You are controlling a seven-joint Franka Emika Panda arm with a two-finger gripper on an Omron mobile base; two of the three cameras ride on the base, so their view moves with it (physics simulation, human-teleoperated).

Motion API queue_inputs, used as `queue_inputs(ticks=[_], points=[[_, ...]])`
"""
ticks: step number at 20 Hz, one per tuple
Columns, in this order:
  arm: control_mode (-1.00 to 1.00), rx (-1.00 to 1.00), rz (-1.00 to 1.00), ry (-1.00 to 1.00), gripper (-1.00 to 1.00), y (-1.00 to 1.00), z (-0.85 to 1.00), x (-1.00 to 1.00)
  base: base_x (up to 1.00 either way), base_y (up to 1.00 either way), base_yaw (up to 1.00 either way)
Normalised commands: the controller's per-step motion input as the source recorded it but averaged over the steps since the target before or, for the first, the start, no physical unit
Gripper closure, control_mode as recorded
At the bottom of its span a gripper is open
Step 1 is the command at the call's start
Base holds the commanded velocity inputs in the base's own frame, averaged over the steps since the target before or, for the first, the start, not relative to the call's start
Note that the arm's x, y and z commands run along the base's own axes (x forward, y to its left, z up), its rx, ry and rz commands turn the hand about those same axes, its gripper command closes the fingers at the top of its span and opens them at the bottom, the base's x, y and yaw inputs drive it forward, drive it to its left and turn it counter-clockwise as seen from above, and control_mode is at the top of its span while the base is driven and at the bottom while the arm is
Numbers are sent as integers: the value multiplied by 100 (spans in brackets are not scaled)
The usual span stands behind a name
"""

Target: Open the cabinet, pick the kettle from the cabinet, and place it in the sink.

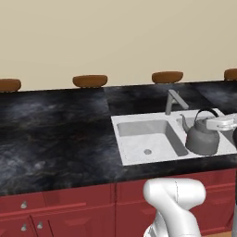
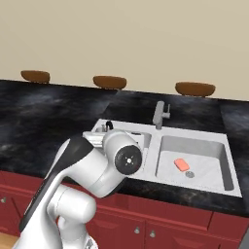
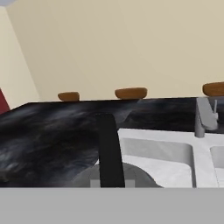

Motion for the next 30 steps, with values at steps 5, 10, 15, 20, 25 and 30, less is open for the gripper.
queue_inputs(ticks=[5, 10, 15, 20, 25, 30], points=[[100, 0, 0, 0, 100, 0, 0, 0, -4, 43, 0], [100, 0, 0, 0, 100, 0, 0, 0, -2, 32, 0], [100, 0, 0, 0, 100, 0, 0, 0, -1, 3, 0], [100, 0, 0, 0, 100, 0, 0, 0, 0, 0, 0], [100, 0, 0, 0, 100, 0, 0, 0, 0, 0, 0], [-100, 0, 0, 0, 100, 0, 0, 0, 0, 0, 0]])
